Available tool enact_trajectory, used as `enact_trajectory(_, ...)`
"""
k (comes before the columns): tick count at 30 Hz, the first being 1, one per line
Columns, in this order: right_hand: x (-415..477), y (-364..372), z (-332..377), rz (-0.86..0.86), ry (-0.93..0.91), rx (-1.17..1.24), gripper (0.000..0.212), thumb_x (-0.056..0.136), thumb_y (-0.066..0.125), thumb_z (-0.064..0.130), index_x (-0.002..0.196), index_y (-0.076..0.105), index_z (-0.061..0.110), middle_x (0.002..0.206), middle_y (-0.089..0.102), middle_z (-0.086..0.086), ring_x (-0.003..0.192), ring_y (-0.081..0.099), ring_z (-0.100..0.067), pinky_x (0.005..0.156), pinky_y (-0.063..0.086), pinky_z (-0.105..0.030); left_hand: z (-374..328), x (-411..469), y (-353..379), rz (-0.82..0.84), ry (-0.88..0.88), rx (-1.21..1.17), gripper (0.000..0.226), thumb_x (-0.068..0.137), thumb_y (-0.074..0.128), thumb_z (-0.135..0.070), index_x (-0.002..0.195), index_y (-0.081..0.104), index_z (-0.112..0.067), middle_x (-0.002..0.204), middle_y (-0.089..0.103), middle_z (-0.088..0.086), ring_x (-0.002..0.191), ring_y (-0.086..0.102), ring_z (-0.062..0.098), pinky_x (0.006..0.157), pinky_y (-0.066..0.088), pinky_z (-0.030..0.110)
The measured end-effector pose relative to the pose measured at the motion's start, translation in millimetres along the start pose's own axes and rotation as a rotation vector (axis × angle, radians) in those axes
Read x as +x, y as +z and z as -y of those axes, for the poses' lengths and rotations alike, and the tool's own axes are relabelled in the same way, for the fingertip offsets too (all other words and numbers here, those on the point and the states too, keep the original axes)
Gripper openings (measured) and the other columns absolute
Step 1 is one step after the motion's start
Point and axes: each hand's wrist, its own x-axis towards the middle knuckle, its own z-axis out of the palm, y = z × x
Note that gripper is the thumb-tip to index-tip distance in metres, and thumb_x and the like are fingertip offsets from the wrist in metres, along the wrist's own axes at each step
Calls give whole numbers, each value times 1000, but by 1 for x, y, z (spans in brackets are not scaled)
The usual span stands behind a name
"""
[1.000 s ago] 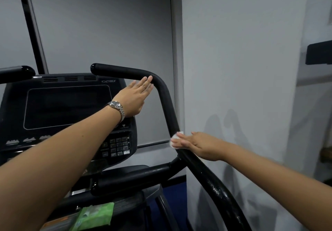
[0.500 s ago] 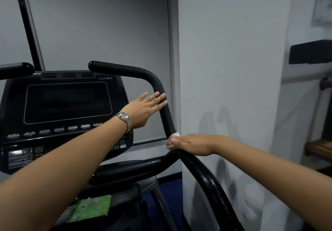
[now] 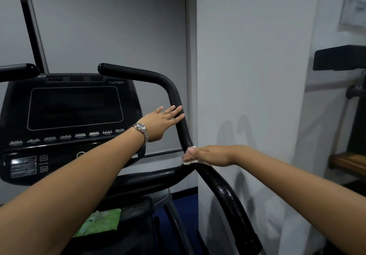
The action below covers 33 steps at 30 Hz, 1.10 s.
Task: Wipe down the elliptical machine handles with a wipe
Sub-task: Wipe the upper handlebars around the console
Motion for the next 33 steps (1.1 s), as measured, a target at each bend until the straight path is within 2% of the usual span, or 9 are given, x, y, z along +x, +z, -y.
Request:
enact_trajectory(4, 17, 4, 2, -80, 62, -186, 63, 98, 7, 58, 151, 20, 27, 160, 11, 6, 147, 15, -16, 117, 4, -54, -1, 1, -6, 23, -13, 17, 90, 80, 40, 10, 148, -9, -23, 155, -19, 3, 144, -12, 19, 116, 1, 40)
enact_trajectory(8, -5, -2, -4, 43, 16, 108, 67, 98, 3, 54, 147, 35, 21, 155, 28, 10, 142, 16, -3, 115, 11, -28, -4, 1, -9, 38, -22, 14, 89, 80, 40, 10, 148, -8, -23, 155, -18, 4, 144, -10, 20, 116, 2, 40)
enact_trajectory(10, -9, -6, -3, 39, 28, 120, 68, 98, -1, 53, 146, 38, 24, 155, 26, 15, 139, 17, -1, 110, 13, -23, -6, 1, -9, 36, -31, 6, 89, 80, 40, 10, 149, -8, -22, 155, -18, 4, 144, -10, 20, 116, 3, 40)
enact_trajectory(15, -3, 6, -2, -24, -16, 191, 63, 100, 5, 52, 151, 26, 21, 157, 23, 11, 145, 12, -5, 115, 9, -25, -7, 2, -12, 46, -36, 20, 87, 82, 39, 8, 149, -8, -21, 156, -17, 5, 144, -8, 21, 118, 5, 40)
enact_trajectory(17, -12, 8, -13, -38, -73, 200, 56, 101, 14, 51, 147, 34, 25, 155, 27, 14, 144, 14, -1, 117, 10, -26, -7, 2, -13, 52, -37, 14, 86, 82, 39, 8, 149, -8, -21, 156, -17, 5, 144, -8, 21, 118, 4, 40)
enact_trajectory(21, -19, 10, -27, -114, -165, 191, 38, 104, 38, 27, 141, 46, 26, 153, 30, 15, 142, 17, 3, 118, 12, -26, -9, 2, -12, 55, -48, -13, 87, 81, 38, 9, 149, -8, -22, 155, -17, 5, 144, -9, 20, 117, 3, 39)
enact_trajectory(25, -13, 15, -29, -154, -141, 317, 38, 104, 36, 22, 141, 45, 28, 154, 26, 17, 141, 23, 0, 119, 19, -33, -7, 3, -14, 64, -35, 0, 86, 83, 39, 7, 149, -8, -22, 155, -17, 5, 144, -8, 20, 117, 3, 38)
enact_trajectory(30, -20, 26, -44, -163, -155, 736, 38, 104, 34, 19, 138, 49, 24, 150, 34, 19, 136, 33, 2, 113, 29, -24, -5, 4, -8, 45, -38, -8, 84, 84, 39, 5, 149, -7, -23, 155, -17, 4, 144, -8, 20, 118, 4, 38)
enact_trajectory(33, -15, 29, -30, -200, -104, 728, 49, 102, 18, 47, 142, 43, 32, 152, 26, 26, 139, 21, 2, 114, 23, -27, -4, 5, -6, 29, -25, -4, 82, 86, 38, 4, 149, -8, -23, 155, -17, 4, 145, -7, 21, 119, 6, 38)
